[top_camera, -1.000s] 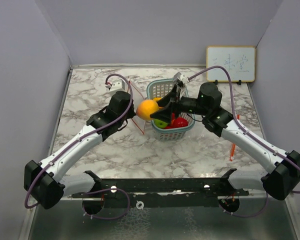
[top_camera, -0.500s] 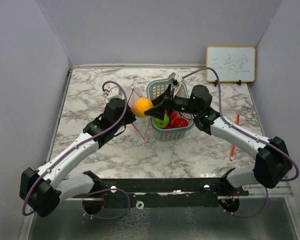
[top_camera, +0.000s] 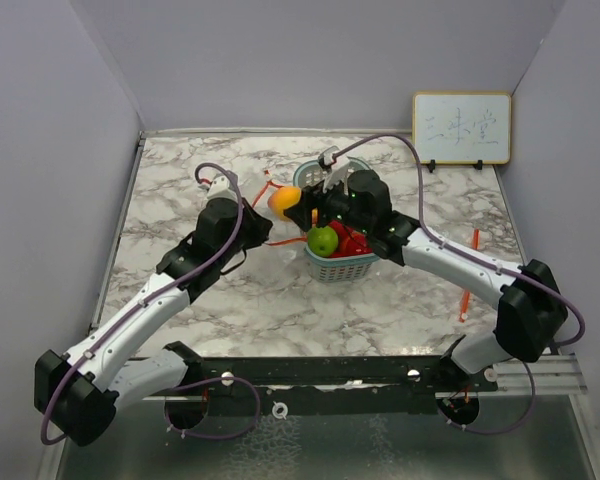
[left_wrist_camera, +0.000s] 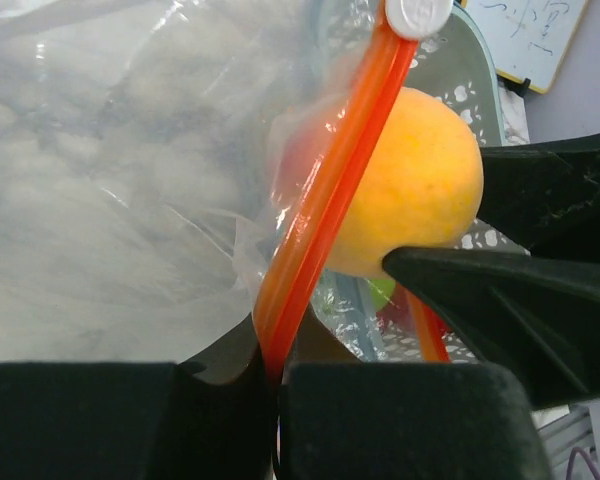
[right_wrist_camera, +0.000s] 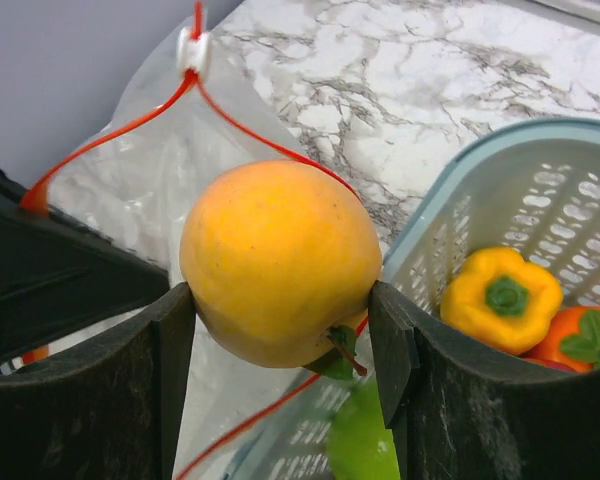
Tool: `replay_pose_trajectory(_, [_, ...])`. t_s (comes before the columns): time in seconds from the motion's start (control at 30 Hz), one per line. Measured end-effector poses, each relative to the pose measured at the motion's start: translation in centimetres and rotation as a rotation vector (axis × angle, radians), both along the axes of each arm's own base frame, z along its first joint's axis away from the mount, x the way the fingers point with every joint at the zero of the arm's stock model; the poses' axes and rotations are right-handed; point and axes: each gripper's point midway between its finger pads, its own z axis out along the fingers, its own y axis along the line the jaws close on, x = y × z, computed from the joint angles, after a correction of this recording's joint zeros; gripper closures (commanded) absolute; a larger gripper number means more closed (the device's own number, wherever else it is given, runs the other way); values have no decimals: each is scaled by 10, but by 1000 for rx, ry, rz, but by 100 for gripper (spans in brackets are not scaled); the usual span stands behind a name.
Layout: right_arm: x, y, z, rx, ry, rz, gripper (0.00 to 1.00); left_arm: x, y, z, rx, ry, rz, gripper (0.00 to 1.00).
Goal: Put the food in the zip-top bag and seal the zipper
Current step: Place the fake fruit in the zipper food storage bag.
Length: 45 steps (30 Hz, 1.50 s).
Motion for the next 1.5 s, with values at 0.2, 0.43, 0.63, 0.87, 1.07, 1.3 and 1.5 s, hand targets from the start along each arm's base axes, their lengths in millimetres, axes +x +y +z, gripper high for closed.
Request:
replay_pose_trajectory(0.2, [-8,17,11,-92,-74,-20,45,10,-9,0,2,17,-24,100])
replay_pose_trajectory(0.43, [-5,12,12,-177,-116,-65,25,19,-13,12,22,12,-44,100])
replay_pose_trajectory(0.63, [-3,1,-3,-274,-99,-100,25,23,-18,54,-16,-54,-70,100])
replay_pose_trajectory(0.87, [0,0,-7,-309,-102,-107,24,17,-21,50,-10,-31,-105,100])
replay_pose_trajectory(1.07, [-1,-3,8,-332,-117,-104,23,11,-17,30,35,22,-112,100])
replay_pose_trajectory(1.3, [-6,4,41,-314,-168,-35,14,12,-12,38,108,32,-122,100])
replay_pose_trajectory(1.5, [-22,2,71,-253,-201,13,11,13,-10,40,130,24,-131,100])
